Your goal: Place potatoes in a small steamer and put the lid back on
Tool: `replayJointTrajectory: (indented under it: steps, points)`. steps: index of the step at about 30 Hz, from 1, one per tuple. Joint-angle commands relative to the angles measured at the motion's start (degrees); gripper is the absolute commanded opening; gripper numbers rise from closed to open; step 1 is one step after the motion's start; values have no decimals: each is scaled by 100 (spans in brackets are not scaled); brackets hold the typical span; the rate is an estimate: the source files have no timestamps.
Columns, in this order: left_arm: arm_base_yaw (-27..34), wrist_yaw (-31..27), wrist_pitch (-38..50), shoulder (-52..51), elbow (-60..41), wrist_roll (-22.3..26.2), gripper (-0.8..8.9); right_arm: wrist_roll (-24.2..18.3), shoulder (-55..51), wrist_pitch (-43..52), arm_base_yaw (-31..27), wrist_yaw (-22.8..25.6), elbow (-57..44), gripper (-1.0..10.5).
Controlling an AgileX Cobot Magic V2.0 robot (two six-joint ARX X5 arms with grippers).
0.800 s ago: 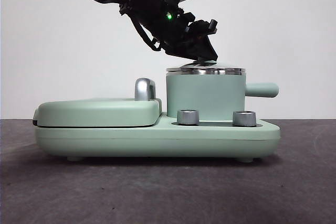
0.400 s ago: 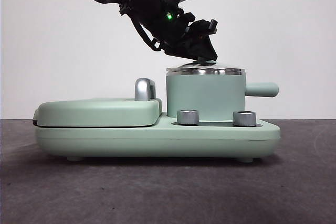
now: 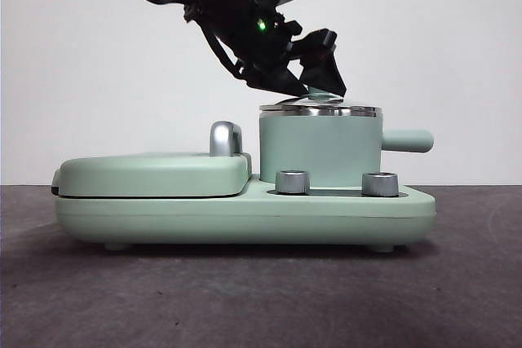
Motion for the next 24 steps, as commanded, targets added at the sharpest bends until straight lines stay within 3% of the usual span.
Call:
replayJointTrajectory:
  steps: [1, 4, 10, 15, 24]
  points:
    - [-28, 9, -48, -369, 74, -122, 381, 79, 7, 31, 39, 7, 26, 325]
    - [61, 9, -382, -820, 74, -227, 382, 79, 7, 31, 39, 4, 26, 325]
    - [481, 74, -1187, -1731, 70, -988, 411, 79, 7, 9, 39, 4, 26, 325]
    - [872, 76, -1753, -2529, -168, -1043, 411, 81, 7, -9, 39, 2, 26, 325]
    - [1550, 72, -1843, -4710, -2476, -1504, 406, 81, 7, -4, 39, 0, 26, 326]
